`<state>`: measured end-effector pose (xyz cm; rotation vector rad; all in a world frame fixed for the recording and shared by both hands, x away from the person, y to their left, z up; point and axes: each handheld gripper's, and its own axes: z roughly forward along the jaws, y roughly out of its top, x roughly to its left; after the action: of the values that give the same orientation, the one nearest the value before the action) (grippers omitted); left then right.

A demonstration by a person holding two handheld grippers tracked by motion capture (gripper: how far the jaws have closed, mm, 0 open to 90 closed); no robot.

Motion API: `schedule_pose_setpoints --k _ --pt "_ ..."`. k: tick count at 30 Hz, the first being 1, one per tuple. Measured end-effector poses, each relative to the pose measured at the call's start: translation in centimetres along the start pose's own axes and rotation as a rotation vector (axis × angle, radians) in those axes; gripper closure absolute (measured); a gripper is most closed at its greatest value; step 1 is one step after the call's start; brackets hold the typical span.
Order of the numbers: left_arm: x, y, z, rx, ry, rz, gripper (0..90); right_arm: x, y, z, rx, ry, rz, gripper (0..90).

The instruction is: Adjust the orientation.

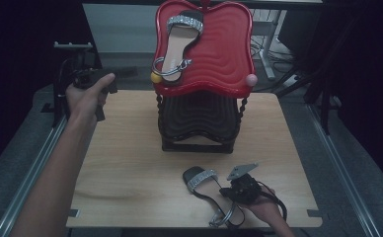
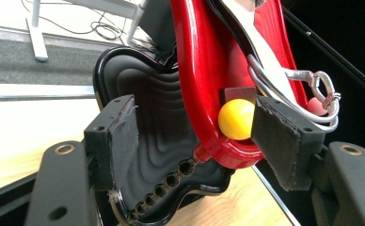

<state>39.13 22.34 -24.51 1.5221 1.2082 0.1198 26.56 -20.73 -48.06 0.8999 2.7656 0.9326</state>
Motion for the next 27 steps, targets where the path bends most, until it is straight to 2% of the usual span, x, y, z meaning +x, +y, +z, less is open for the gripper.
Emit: schedule_pose_setpoints --k 4,7,11,13,15,18,22,27 --pt "0.2 -0.1 0.2 -0.003 0.001 -0.006 31.9 0.9 0.3 -0.6 -0.016 0.014 -0.023 90.0" --pt "0.3 -0.2 0.3 0.000 0.002 -0.010 31.9 2.1 0.6 -0.9 -0.013 0.052 -0.050 90.0" --pt "0.3 -0.3 0.6 0.006 0.002 -0.008 32.0 4.3 0.6 0.0 0.054 0.087 -0.101 89.9" --pt "0.3 -0.3 0.7 0.007 0.002 -0.011 32.0 5.0 0.4 0.6 0.098 0.084 -0.121 89.9" --pt "0.3 -0.3 0.7 0.006 0.002 -0.010 32.0 5.0 0.2 1.0 0.129 0.059 -0.140 89.9" --pt "0.2 -0.3 0.6 0.008 0.004 -0.008 32.0 4.5 0.2 1.0 0.121 0.080 -0.110 89.9" --pt "0.2 -0.3 0.4 0.008 0.007 -0.007 32.1 3.7 0.0 0.7 0.124 0.036 -0.105 90.0" --pt "0.3 -0.3 0.2 0.003 0.013 -0.011 32.1 2.1 -0.5 0.3 0.115 0.002 -0.069 90.0"
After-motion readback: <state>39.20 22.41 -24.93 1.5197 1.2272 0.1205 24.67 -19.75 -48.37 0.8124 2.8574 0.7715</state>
